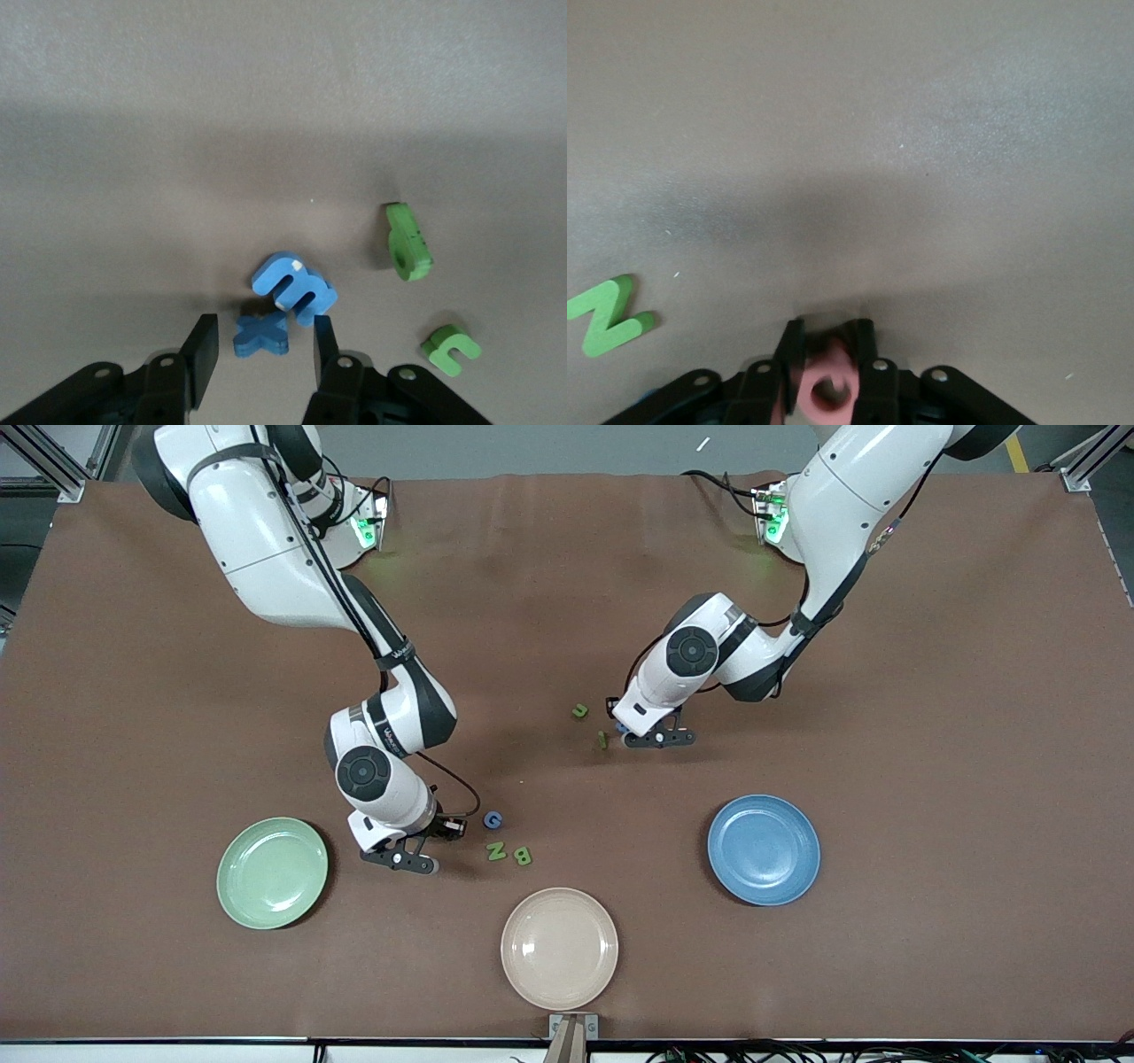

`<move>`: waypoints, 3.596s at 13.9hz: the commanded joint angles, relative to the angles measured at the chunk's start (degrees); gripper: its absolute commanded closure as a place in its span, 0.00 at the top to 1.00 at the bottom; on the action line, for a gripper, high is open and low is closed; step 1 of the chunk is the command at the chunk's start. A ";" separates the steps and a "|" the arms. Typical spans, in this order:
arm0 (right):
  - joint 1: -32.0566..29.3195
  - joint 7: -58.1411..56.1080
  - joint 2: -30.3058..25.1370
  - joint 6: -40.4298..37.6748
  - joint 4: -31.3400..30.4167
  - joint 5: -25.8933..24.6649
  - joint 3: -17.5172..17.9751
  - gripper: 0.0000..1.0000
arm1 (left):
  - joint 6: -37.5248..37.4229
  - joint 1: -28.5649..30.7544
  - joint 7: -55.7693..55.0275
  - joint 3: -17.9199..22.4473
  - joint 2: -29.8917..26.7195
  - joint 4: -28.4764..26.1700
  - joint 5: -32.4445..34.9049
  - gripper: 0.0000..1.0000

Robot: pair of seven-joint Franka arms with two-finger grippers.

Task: Sort upper and lower case letters into plates
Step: 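Drop the pink o on the green plate while the left gripper grasps m, then carry the blue m toward the blue plate while the right gripper grasps g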

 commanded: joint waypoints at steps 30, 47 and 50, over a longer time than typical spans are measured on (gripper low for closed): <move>4.51 11.78 -1.81 -4.77 -1.18 3.02 -4.00 0.04 | -18.32 11.30 -29.24 -9.43 3.61 14.51 20.49 1.00; -9.76 -26.76 -2.34 -15.85 8.40 0.56 -8.31 0.85 | -7.77 5.76 -45.55 -8.12 8.53 6.94 27.26 0.58; -1.68 -10.42 -2.43 -15.24 8.40 4.15 -8.13 0.85 | -7.85 6.63 -45.55 -7.95 8.27 7.03 27.17 0.06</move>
